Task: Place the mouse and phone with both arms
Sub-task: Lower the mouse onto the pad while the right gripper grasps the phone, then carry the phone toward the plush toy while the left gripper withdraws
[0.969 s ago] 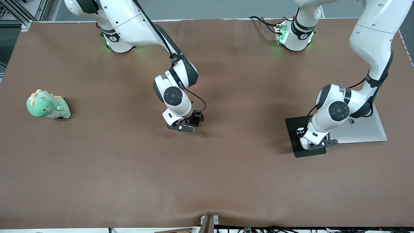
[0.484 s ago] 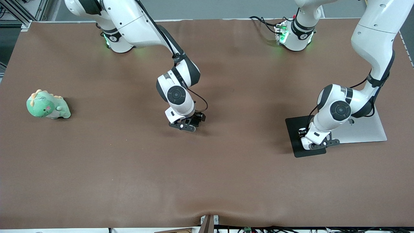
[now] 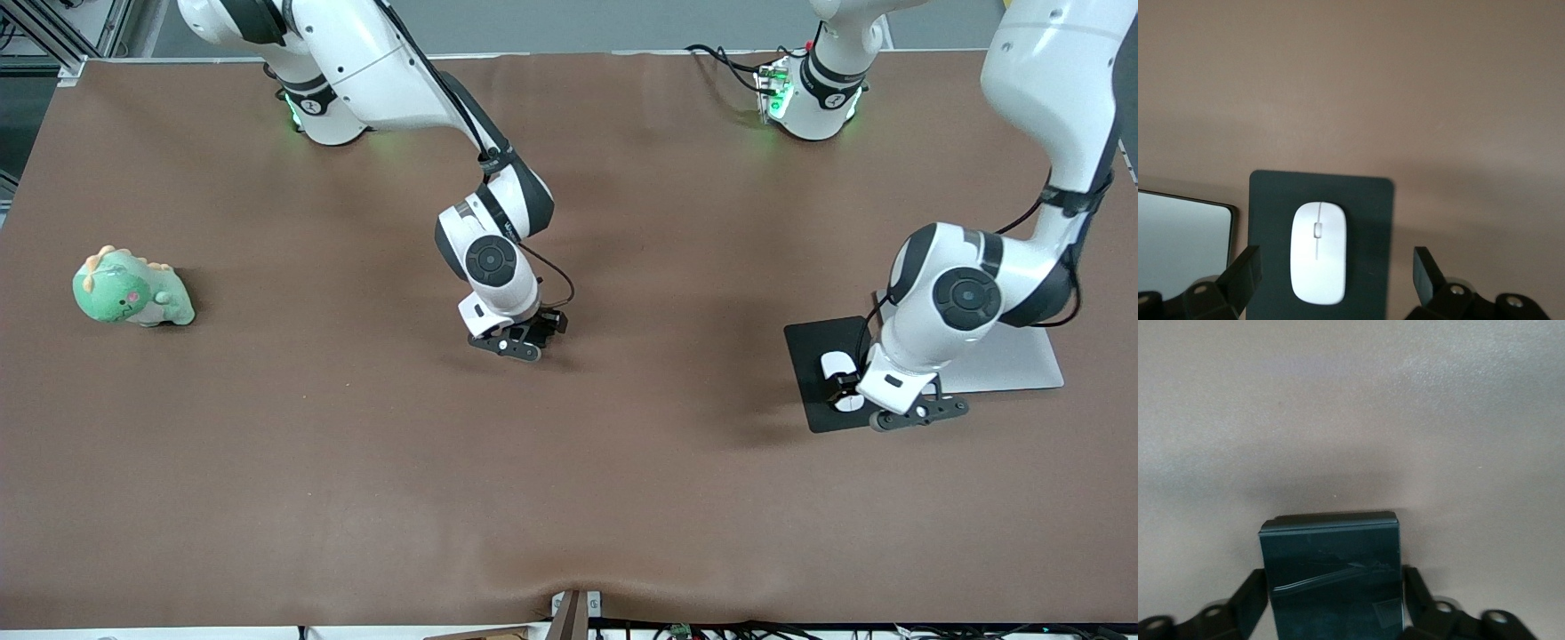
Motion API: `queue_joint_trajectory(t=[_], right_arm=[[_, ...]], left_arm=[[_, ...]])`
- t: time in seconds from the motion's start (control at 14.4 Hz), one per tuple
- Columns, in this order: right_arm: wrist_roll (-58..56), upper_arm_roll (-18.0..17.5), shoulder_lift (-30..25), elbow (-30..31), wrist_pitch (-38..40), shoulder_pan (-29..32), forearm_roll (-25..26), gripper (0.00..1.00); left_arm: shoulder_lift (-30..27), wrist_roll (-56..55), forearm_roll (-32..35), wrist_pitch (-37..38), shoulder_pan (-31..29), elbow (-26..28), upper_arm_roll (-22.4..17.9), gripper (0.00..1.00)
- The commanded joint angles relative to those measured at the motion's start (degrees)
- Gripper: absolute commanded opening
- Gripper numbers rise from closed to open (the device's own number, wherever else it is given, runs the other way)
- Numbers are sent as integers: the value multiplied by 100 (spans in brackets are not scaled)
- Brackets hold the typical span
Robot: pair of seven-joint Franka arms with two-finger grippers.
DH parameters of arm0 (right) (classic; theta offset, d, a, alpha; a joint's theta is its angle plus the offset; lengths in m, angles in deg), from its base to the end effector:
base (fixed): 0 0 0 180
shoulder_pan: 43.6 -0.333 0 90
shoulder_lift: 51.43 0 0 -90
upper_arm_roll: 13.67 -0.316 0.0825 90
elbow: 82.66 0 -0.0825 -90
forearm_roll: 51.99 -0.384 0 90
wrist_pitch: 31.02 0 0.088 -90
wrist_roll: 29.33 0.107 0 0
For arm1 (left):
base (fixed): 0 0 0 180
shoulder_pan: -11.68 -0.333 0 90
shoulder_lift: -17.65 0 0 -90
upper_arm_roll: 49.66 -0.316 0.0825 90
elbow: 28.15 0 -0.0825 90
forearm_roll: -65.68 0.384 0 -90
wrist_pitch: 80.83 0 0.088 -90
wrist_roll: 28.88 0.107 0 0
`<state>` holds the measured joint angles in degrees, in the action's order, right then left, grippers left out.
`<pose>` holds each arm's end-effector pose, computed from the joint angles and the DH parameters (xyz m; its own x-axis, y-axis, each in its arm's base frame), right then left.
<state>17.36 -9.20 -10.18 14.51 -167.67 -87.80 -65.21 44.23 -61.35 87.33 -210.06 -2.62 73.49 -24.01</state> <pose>0.5123 0.4349 0.1753 0.9590 -0.2662 -0.0971 -0.2715 -0.9614 -0.0454 0.6531 -0.0936 0.3267 0.9764 0.1815 0.1168 0.1893 -0.9801 -0.0598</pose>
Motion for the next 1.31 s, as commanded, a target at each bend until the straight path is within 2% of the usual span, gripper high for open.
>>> queue_joint_trajectory(t=[0.0,0.07,0.14,0.42,0.62,0.9,0.97,1.18,1.25], right_arm=[[-2,62,-11,-101,24,-80,-83,15],[7,62,-20,-119,59,-63,-83,3],[7,62,-46,-119,155,-36,-83,0],[7,88,-222,-234,787,165,-83,0],[-54,71,-590,-181,1236,490,-92,0],[-370,71,-863,-85,1641,824,-92,0],[-397,71,-960,12,1659,921,-92,0],[-511,80,-1145,319,1659,1159,-92,0],[-738,80,-1232,485,1633,1229,-92,0]], left_arm=[[-56,31,-406,800,-64,-784,256,100],[-169,39,-485,1029,-64,-969,291,100],[-284,40,-530,1240,-47,-1153,344,100],[-819,101,-556,2478,-64,-1673,520,100],[-1478,487,-898,2814,-82,-1665,503,100],[-2112,1487,-1565,3360,-511,-1639,494,100],[-2356,1759,-1785,3395,-556,-1586,415,100],[-2841,2061,-2059,3553,249,-1226,-637,100],[-2929,2070,-2068,3641,469,-1156,-831,100]])
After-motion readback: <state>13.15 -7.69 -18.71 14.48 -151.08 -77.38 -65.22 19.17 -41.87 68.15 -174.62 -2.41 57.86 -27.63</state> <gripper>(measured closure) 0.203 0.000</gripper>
